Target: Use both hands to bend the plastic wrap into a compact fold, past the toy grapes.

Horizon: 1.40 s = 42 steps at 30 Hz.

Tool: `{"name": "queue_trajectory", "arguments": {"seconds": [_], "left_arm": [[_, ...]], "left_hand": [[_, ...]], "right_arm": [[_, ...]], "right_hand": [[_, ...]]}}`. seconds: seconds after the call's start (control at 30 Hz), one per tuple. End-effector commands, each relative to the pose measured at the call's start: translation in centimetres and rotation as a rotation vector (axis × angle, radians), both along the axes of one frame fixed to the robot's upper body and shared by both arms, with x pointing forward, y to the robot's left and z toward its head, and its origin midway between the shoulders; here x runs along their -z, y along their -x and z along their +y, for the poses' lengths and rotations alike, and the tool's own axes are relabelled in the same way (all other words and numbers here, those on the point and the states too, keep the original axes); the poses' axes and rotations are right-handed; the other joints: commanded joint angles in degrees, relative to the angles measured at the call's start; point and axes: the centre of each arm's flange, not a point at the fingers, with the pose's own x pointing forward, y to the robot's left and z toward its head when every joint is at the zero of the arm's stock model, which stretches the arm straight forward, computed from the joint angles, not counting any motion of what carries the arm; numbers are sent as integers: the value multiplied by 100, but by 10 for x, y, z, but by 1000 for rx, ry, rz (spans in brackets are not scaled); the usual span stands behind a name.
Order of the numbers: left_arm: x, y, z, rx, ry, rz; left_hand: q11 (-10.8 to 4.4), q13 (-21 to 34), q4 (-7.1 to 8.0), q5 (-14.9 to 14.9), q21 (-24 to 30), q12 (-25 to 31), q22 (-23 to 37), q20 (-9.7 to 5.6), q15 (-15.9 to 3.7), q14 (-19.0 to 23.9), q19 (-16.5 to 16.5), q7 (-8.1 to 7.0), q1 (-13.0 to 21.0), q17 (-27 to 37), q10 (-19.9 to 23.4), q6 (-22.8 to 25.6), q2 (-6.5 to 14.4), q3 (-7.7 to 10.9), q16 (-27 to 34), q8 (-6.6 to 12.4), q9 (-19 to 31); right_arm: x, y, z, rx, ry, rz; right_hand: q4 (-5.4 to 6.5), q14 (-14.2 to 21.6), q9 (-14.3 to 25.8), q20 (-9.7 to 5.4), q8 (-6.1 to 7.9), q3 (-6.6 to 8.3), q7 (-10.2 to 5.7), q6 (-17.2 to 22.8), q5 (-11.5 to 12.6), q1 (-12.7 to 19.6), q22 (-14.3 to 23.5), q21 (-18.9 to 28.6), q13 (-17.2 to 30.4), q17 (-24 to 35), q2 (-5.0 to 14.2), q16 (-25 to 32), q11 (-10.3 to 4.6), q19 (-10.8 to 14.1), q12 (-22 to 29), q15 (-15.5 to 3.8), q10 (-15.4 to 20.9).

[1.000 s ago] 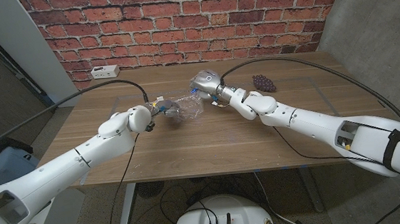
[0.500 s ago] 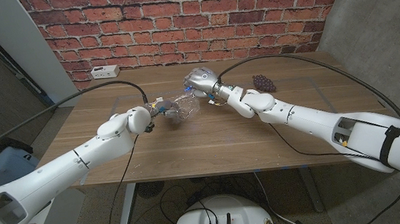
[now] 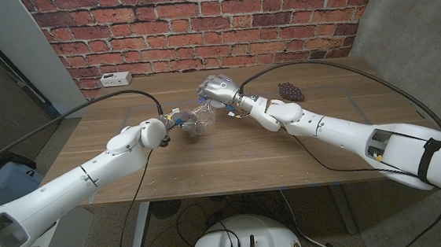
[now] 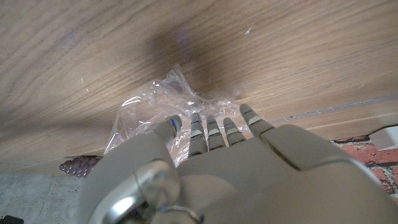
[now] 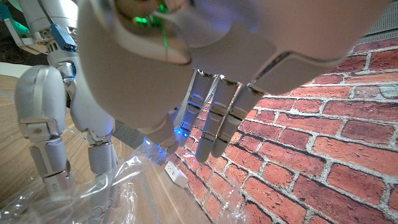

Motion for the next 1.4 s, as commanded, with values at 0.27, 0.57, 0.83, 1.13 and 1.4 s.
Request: {"name": "queue_trajectory", "arguments": {"seconds": [0.27, 0.57, 0.83, 1.13, 1.4], "left_arm": [[2, -1, 2, 3, 10, 6], [4, -4, 1, 10, 8, 25], [9, -7, -3, 25, 0, 33], [16, -10, -5, 28, -4, 57], [11, -4, -1, 15, 8, 28]], "left_hand": [[40, 13, -7, -8, 15, 13, 3, 21, -41, 11, 24, 46, -10, 18, 4, -7, 29, 44, 15, 37, 9], [25, 10, -56, -7, 17, 20, 0, 5, -88, 25, 32, 71, 37, 20, 29, 17, 85, 154, 23, 43, 4], [-56, -2, -544, 182, 35, 38, -20, 14, -261, 194, 105, 24, 570, 20, 133, 147, 122, 847, 55, 60, -13], [-59, -1, -586, 189, 40, 44, -18, -10, -296, 207, 111, 2, 641, 22, 159, 176, 116, 921, 52, 60, -13], [-90, 4, -592, 117, 43, 43, -16, -65, -290, 219, 115, -48, 606, 24, 170, 207, -20, 833, 51, 57, -10]], "right_arm": [[15, 2, 13, -105, 0, 28], [22, 4, 23, -169, -24, 40], [24, 5, 31, -207, -20, 32], [21, 4, 34, -243, -24, 27], [21, 0, 32, -236, -19, 40]], "right_hand": [[3, 124, 12, -81, -51, -63, 244, -6, 46, 84, -7, 140, 49, 66, -10, -116, -27, -23, -36, -967, 66], [36, 180, 43, -171, -113, -157, -71, 73, 64, 102, -28, 367, 90, 110, -2, -335, -65, -80, -101, -980, 103], [73, 221, 55, -243, -211, -258, 143, 80, 88, 121, -43, 579, 104, 106, -11, -574, -192, -212, -209, -968, 136], [94, 186, 48, -311, -232, -273, 141, 73, 98, 100, -46, 603, 114, 59, -24, -673, -224, -256, -229, -960, 140], [83, 182, 44, -338, -239, -268, 128, 90, 113, 125, -48, 639, 121, 32, -21, -731, -230, -241, -241, -979, 148]]}}
